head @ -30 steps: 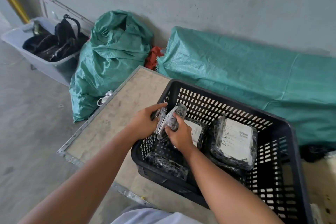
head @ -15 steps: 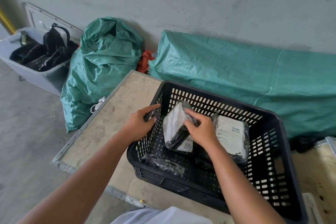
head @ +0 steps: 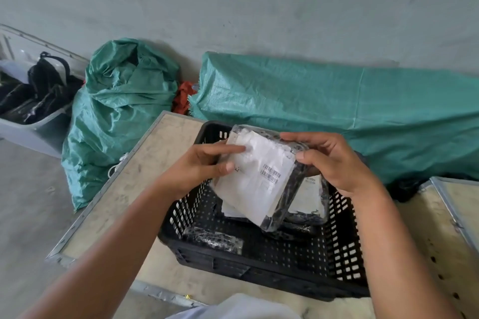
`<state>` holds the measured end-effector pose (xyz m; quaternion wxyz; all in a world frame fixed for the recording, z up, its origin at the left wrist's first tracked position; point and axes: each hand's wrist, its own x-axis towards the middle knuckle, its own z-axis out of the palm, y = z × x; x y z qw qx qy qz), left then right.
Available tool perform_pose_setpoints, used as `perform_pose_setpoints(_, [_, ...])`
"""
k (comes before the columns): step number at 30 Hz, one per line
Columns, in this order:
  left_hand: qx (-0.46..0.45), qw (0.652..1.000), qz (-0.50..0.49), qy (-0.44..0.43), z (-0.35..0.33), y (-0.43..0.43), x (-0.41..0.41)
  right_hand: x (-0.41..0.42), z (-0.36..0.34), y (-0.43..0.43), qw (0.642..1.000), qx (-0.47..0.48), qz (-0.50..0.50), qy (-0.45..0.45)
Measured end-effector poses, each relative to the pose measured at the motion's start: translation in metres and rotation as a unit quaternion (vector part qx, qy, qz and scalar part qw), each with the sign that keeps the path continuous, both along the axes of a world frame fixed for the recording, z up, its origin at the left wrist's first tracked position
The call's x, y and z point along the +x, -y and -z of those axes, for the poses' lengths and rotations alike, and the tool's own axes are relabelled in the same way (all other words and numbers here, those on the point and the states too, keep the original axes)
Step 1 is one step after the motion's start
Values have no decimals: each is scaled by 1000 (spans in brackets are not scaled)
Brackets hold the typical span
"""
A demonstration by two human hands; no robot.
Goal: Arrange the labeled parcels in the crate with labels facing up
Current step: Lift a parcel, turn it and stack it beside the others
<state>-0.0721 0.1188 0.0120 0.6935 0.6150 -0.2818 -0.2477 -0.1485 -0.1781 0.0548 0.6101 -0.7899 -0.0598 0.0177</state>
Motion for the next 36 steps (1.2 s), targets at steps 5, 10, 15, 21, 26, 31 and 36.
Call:
perform_pose_setpoints(5, [-7, 1000, 14, -23, 5, 14, 2, 6, 6, 9, 1000, 12, 26, 8])
perform_pose_setpoints(10, [-40, 992, -53, -103, 27, 31, 10, 17, 30, 7, 994, -5, 105, 24])
perform_pose_setpoints(15, [-12, 983, -121, -139, 57, 43, 27, 21, 75, -15, 991, -78, 101, -39])
perform_pose_setpoints(21, [135, 960, -206, -130, 104, 58, 43, 44, 135, -44, 979, -131, 113, -111])
perform_pose_setpoints(26, [284, 937, -198, -53, 130, 66, 56, 54, 167, -61, 966, -154, 134, -157])
perform_pose_setpoints(31, [396, 914, -89, 28, 158, 69, 51, 53, 200, -72, 933, -234, 155, -225])
perform_pose_setpoints(36, [417, 907, -61, 21, 176, 61, 52, 66, 209, -73, 919, -273, 111, -261])
